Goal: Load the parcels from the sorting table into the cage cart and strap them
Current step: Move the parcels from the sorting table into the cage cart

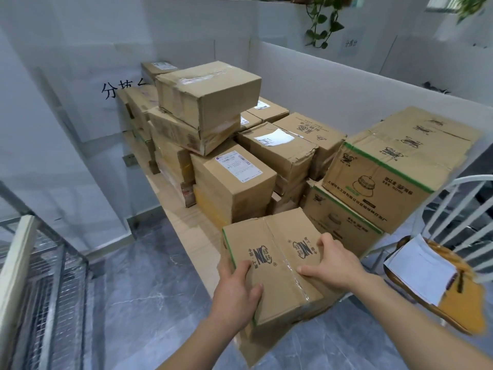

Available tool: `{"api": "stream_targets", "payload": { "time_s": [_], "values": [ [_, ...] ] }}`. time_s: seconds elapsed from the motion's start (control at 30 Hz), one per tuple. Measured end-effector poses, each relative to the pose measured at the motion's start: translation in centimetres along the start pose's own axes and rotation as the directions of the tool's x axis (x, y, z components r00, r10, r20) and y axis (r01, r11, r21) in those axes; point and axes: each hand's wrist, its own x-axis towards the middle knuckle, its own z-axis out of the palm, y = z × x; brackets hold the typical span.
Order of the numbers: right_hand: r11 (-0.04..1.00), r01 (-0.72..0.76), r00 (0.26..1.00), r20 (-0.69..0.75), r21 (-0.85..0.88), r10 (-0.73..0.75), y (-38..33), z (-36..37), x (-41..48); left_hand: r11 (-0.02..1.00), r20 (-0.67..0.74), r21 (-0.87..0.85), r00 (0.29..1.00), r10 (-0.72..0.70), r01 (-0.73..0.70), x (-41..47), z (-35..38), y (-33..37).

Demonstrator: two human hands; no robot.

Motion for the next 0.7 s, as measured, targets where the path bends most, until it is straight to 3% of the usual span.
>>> {"api": "stream_targets", "payload": {
  "time_s": [0.17,0.4,0.57,0.7],
  "values": [
    [0.995,0.046,0.999,-0.005,0.086,-0.046,-4.9,3.5,-4.7,0.992,-0.031,-0.095,0.996,-0.082,0.079,-4.1,-2.5,-3.8],
    [0.980,0.134,0.990,0.020,0.147,-0.138,-14.8,9.3,-11.8,0.979,-0.157,-0.045,0.967,-0.201,0.197,-10.6,-9.9,-10.7],
    [0.945,0.288,0.958,-0.053,0.156,-0.283,-24.5,11.0,-14.5,0.979,-0.357,0.003,0.914,-0.191,0.205,-15.0,-18.3,-15.0],
    [0.848,0.500,0.864,-0.163,0.173,-0.476,-33.2,10.0,-15.9,0.983,-0.552,0.023,0.822,-0.140,0.182,-18.0,-25.7,-17.0]
  ]
}}
